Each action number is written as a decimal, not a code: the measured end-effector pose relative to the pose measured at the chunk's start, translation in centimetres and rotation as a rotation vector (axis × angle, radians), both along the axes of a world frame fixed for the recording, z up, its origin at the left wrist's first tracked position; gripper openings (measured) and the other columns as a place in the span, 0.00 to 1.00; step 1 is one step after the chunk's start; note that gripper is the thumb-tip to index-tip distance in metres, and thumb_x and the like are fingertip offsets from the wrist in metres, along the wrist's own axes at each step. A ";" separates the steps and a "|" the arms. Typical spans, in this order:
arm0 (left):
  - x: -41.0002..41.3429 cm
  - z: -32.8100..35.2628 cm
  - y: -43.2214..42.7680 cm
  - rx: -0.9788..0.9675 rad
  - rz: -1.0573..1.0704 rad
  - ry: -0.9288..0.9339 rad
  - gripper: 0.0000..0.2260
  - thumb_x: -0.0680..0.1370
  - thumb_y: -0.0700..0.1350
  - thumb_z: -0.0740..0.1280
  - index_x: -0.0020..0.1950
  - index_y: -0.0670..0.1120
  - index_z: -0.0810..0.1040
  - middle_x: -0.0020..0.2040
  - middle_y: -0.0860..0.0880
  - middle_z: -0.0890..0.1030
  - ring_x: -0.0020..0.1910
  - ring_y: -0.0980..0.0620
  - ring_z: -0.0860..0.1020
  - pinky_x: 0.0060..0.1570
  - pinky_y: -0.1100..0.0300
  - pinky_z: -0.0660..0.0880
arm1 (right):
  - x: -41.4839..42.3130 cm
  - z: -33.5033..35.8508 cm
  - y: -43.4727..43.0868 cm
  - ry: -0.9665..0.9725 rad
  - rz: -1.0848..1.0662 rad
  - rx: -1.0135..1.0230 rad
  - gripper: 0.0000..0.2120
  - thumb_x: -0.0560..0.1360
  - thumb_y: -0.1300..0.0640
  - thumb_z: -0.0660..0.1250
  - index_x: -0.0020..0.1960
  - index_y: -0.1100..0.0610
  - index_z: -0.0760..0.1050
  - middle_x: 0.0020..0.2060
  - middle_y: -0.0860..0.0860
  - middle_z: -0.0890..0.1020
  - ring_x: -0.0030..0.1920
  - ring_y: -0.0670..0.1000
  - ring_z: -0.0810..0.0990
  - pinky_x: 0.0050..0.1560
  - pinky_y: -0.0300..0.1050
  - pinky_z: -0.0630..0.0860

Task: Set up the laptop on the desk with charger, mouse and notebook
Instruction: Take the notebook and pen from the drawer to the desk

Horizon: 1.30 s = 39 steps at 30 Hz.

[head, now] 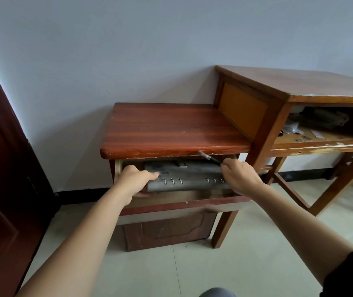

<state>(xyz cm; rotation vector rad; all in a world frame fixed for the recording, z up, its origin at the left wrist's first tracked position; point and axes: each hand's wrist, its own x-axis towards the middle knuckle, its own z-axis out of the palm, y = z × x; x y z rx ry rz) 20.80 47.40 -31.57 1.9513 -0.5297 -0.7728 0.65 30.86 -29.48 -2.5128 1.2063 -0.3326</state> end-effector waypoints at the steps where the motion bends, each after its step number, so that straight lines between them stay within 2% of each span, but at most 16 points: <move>1: -0.4 0.8 0.5 -0.044 -0.026 0.071 0.20 0.73 0.48 0.73 0.57 0.35 0.78 0.53 0.41 0.82 0.47 0.45 0.82 0.45 0.54 0.81 | -0.5 0.5 0.5 -0.017 -0.028 -0.001 0.15 0.81 0.56 0.52 0.39 0.55 0.72 0.34 0.53 0.77 0.35 0.53 0.76 0.32 0.46 0.67; 3: -0.9 2.8 1.4 -0.093 -0.070 0.159 0.13 0.73 0.44 0.73 0.52 0.36 0.80 0.40 0.41 0.84 0.31 0.48 0.83 0.35 0.58 0.82 | -1.3 1.5 1.3 -0.041 -0.067 0.011 0.16 0.81 0.56 0.52 0.42 0.56 0.75 0.36 0.54 0.79 0.36 0.55 0.78 0.34 0.47 0.70; 4: -1.1 3.8 2.0 -0.096 -0.087 0.156 0.12 0.74 0.44 0.72 0.51 0.37 0.80 0.37 0.41 0.83 0.29 0.49 0.82 0.33 0.59 0.82 | -1.6 2.2 1.6 -0.037 -0.073 0.009 0.16 0.80 0.56 0.52 0.41 0.57 0.75 0.36 0.54 0.79 0.37 0.55 0.78 0.35 0.47 0.70; 8: -1.9 8.0 4.1 -0.163 -0.134 0.102 0.11 0.73 0.43 0.72 0.50 0.37 0.82 0.36 0.39 0.84 0.27 0.50 0.82 0.28 0.62 0.79 | -2.6 5.9 3.3 -0.077 -0.124 -0.028 0.17 0.79 0.58 0.54 0.35 0.57 0.74 0.32 0.53 0.77 0.32 0.52 0.75 0.31 0.43 0.67; 12: -2.1 12.8 6.1 -0.249 -0.196 0.004 0.11 0.73 0.44 0.72 0.48 0.38 0.82 0.31 0.42 0.82 0.24 0.50 0.81 0.24 0.65 0.77 | -3.1 11.6 4.2 -0.187 -0.218 -0.182 0.18 0.79 0.57 0.54 0.38 0.58 0.78 0.34 0.54 0.80 0.33 0.53 0.78 0.31 0.43 0.68; 15: -1.2 15.4 6.5 -0.302 -0.204 -0.037 0.10 0.73 0.46 0.72 0.44 0.39 0.82 0.31 0.39 0.82 0.23 0.51 0.80 0.25 0.65 0.77 | -2.4 14.7 4.3 -0.256 -0.235 -0.285 0.17 0.79 0.57 0.54 0.40 0.59 0.78 0.35 0.54 0.81 0.35 0.55 0.79 0.33 0.44 0.73; 19: 0.2 13.9 4.9 -0.328 -0.208 -0.039 0.14 0.72 0.47 0.74 0.45 0.35 0.81 0.38 0.39 0.84 0.31 0.48 0.82 0.32 0.59 0.82 | 0.4 13.4 3.2 -0.309 -0.211 -0.152 0.14 0.77 0.58 0.54 0.44 0.60 0.78 0.38 0.55 0.80 0.37 0.57 0.77 0.34 0.45 0.68; 21: 0.5 11.3 3.8 -0.328 -0.205 -0.026 0.11 0.73 0.46 0.73 0.47 0.38 0.81 0.45 0.41 0.84 0.40 0.47 0.83 0.38 0.54 0.83 | 1.9 11.2 2.3 -0.411 -0.241 -0.014 0.15 0.77 0.57 0.54 0.48 0.60 0.80 0.44 0.57 0.81 0.42 0.59 0.79 0.38 0.46 0.70; 23: 1.1 8.9 2.7 -0.337 -0.220 -0.066 0.12 0.73 0.47 0.73 0.52 0.42 0.81 0.51 0.45 0.84 0.48 0.51 0.82 0.45 0.56 0.82 | 3.0 9.0 1.3 -0.505 -0.283 0.121 0.15 0.78 0.58 0.55 0.51 0.60 0.80 0.49 0.57 0.81 0.46 0.59 0.78 0.43 0.47 0.72; 25: 2.1 7.2 2.1 -0.283 -0.215 -0.214 0.14 0.72 0.52 0.73 0.51 0.45 0.82 0.48 0.50 0.84 0.48 0.54 0.81 0.47 0.61 0.76 | 3.8 7.4 0.1 -0.615 -0.346 0.273 0.13 0.79 0.60 0.56 0.52 0.61 0.80 0.53 0.58 0.80 0.49 0.58 0.77 0.48 0.48 0.74; 27: 3.0 6.1 1.8 -0.185 -0.163 -0.341 0.17 0.71 0.59 0.72 0.43 0.44 0.82 0.37 0.50 0.81 0.38 0.51 0.78 0.40 0.58 0.70 | 4.4 6.2 -0.8 -0.706 -0.390 0.424 0.11 0.76 0.62 0.58 0.48 0.59 0.80 0.54 0.59 0.81 0.51 0.60 0.78 0.55 0.54 0.77; 29: 3.6 5.5 1.2 -0.167 -0.088 -0.371 0.21 0.71 0.59 0.72 0.35 0.41 0.77 0.29 0.50 0.75 0.30 0.48 0.72 0.33 0.58 0.65 | 5.0 5.7 -1.3 -0.753 -0.390 0.497 0.10 0.75 0.63 0.60 0.49 0.59 0.79 0.53 0.59 0.80 0.52 0.60 0.78 0.53 0.53 0.77; 32: 3.7 5.8 0.0 -0.225 -0.041 -0.254 0.20 0.72 0.56 0.73 0.42 0.37 0.81 0.39 0.43 0.84 0.32 0.45 0.82 0.38 0.51 0.81 | 5.3 5.4 -1.7 -0.741 -0.358 0.508 0.11 0.76 0.63 0.61 0.55 0.62 0.79 0.53 0.60 0.79 0.49 0.58 0.75 0.47 0.47 0.71; 34: 3.4 6.7 -0.3 -0.147 -0.082 -0.236 0.23 0.69 0.59 0.74 0.46 0.38 0.80 0.43 0.44 0.84 0.33 0.48 0.83 0.39 0.56 0.81 | 4.9 5.4 -1.7 -0.696 -0.314 0.482 0.11 0.77 0.64 0.60 0.53 0.62 0.79 0.51 0.59 0.79 0.50 0.58 0.75 0.48 0.46 0.70; 36: 3.3 7.7 -0.3 -0.031 -0.189 -0.260 0.22 0.65 0.60 0.77 0.45 0.44 0.78 0.41 0.50 0.81 0.31 0.52 0.79 0.31 0.64 0.77 | 4.1 5.6 -1.7 -0.637 -0.257 0.440 0.11 0.78 0.66 0.57 0.47 0.60 0.78 0.48 0.58 0.78 0.52 0.58 0.75 0.52 0.49 0.72; 39: 3.5 8.3 -0.2 0.176 -0.273 -0.452 0.31 0.55 0.67 0.78 0.44 0.45 0.80 0.41 0.49 0.84 0.31 0.52 0.82 0.37 0.60 0.78 | 2.8 5.5 -1.0 -0.534 -0.181 0.314 0.12 0.78 0.66 0.57 0.46 0.58 0.78 0.48 0.56 0.79 0.52 0.57 0.77 0.57 0.54 0.74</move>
